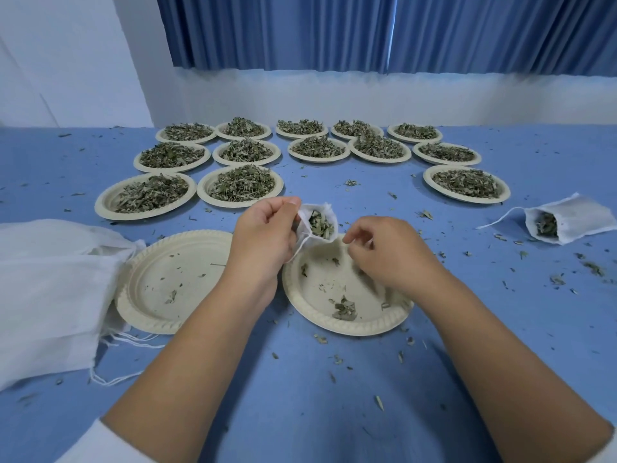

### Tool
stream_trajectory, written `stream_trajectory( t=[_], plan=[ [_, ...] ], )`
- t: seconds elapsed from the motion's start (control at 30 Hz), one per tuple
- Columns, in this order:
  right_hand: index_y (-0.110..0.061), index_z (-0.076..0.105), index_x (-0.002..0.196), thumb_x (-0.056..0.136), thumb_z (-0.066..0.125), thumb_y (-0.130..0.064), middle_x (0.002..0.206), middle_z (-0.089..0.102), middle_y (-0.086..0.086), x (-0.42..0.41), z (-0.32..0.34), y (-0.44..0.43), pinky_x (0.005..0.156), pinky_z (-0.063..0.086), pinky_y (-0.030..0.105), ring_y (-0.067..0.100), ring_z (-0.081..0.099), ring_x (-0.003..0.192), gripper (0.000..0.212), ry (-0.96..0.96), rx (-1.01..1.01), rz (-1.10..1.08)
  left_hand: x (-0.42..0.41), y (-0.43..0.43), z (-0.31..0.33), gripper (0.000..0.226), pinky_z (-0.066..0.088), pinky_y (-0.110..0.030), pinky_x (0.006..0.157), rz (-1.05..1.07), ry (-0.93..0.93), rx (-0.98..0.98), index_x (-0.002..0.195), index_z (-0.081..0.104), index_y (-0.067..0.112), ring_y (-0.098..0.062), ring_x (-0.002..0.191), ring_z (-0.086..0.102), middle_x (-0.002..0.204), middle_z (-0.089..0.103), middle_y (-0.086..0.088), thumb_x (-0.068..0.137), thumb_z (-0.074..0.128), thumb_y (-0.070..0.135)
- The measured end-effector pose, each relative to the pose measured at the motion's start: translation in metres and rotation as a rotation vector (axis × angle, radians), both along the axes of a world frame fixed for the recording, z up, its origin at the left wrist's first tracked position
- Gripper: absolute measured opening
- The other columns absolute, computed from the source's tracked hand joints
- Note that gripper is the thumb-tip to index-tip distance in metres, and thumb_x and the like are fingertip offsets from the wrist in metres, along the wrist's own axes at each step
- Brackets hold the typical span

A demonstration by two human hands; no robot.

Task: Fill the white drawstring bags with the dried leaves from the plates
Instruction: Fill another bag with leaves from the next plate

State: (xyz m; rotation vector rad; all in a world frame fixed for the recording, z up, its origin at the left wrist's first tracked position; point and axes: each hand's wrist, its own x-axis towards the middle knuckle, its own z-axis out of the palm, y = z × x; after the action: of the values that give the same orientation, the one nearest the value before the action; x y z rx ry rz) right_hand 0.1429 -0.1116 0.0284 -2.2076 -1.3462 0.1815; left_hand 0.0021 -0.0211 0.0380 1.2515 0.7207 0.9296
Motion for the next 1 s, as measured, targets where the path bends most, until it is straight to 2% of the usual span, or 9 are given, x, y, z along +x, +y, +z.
stream_trajectory(
  t=[0.13,0.2,0.3,0.43,0.5,0.67,0.8,0.93,1.0],
  plan=[
    [-0.018,0.063,0.111,0.095,0.048,-0.018,0.095,0.06,-0.005,-0.002,-0.005,0.002,0.056,0.032,0.02,0.01,0.048,0.074,0.022,-0.132,-0.161,-0.013,0.0,0.0,0.0,0.011,0.026,-0.015,0.036,0.001,0.005,0.008,0.097,0.063,0.015,-0.004,0.034,0.029,0.043,0.039,0.01,0.099,0.053,0.016],
    [-0.021,0.064,0.106,0.095,0.047,-0.014,0.084,0.058,-0.01,-0.003,-0.004,0.002,0.056,0.039,0.019,0.011,0.056,0.07,0.021,-0.006,-0.125,0.024,0.0,0.0,0.0,0.01,0.025,-0.015,0.035,0.002,0.003,0.016,0.097,0.062,0.015,-0.004,0.034,0.029,0.043,0.039,0.01,0.099,0.052,0.015],
    [-0.027,0.065,0.095,0.096,0.047,-0.009,0.08,0.065,-0.007,-0.008,-0.002,0.002,0.076,0.054,0.028,0.011,0.07,0.073,0.025,0.201,-0.05,0.101,0.0,0.0,0.0,0.01,0.025,-0.015,0.035,0.005,0.003,0.023,0.098,0.062,0.014,-0.004,0.034,0.03,0.043,0.039,0.01,0.099,0.052,0.015],
    [-0.022,0.065,0.123,0.095,0.038,-0.002,0.127,0.061,-0.002,-0.009,-0.004,0.007,0.098,0.042,0.025,0.015,0.055,0.117,0.044,0.0,-0.099,0.114,0.0,0.0,0.0,0.011,0.026,-0.015,0.035,0.018,-0.002,0.014,0.098,0.063,0.014,-0.004,0.035,0.03,0.045,0.04,0.009,0.099,0.052,0.016],
    [-0.019,0.063,0.128,0.094,0.037,0.002,0.132,0.058,-0.001,-0.011,-0.005,0.008,0.097,0.039,0.021,0.015,0.052,0.12,0.048,-0.049,-0.135,0.193,0.0,0.0,0.0,0.011,0.026,-0.015,0.036,0.016,0.0,0.017,0.099,0.063,0.014,-0.004,0.035,0.03,0.046,0.04,0.008,0.099,0.052,0.016],
    [-0.017,0.076,0.1,0.087,0.037,0.009,0.103,0.069,-0.009,-0.013,-0.004,0.004,0.079,0.046,0.007,-0.009,0.059,0.083,0.049,0.122,-0.097,0.322,-0.001,0.0,0.0,0.01,0.026,-0.015,0.036,0.004,0.001,0.031,0.099,0.062,0.015,-0.004,0.034,0.03,0.044,0.041,0.01,0.099,0.052,0.015],
    [-0.021,0.072,0.113,0.088,0.038,0.009,0.095,0.054,-0.03,-0.016,-0.004,0.005,0.079,0.029,-0.009,-0.029,0.045,0.084,0.052,0.083,-0.075,0.378,-0.001,0.001,-0.001,0.01,0.024,-0.015,0.035,0.003,-0.006,0.025,0.099,0.062,0.013,-0.004,0.034,0.028,0.043,0.039,0.01,0.099,0.052,0.015],
    [-0.02,0.07,0.119,0.087,0.04,0.009,0.118,0.064,-0.015,-0.018,-0.006,0.008,0.083,0.026,-0.007,-0.013,0.045,0.101,0.053,0.003,-0.116,0.479,0.0,0.002,-0.001,0.01,0.024,-0.014,0.034,0.012,-0.015,0.018,0.096,0.063,0.014,-0.004,0.034,0.028,0.045,0.039,0.008,0.099,0.053,0.015],
    [-0.022,0.075,0.106,0.087,0.039,0.007,0.107,0.066,-0.019,-0.016,-0.005,0.004,0.081,0.034,-0.002,-0.012,0.054,0.096,0.05,0.065,-0.132,0.48,0.0,0.002,-0.001,0.01,0.024,-0.014,0.034,0.012,-0.017,0.021,0.096,0.063,0.014,-0.004,0.034,0.029,0.045,0.041,0.008,0.099,0.053,0.015]
  ],
)
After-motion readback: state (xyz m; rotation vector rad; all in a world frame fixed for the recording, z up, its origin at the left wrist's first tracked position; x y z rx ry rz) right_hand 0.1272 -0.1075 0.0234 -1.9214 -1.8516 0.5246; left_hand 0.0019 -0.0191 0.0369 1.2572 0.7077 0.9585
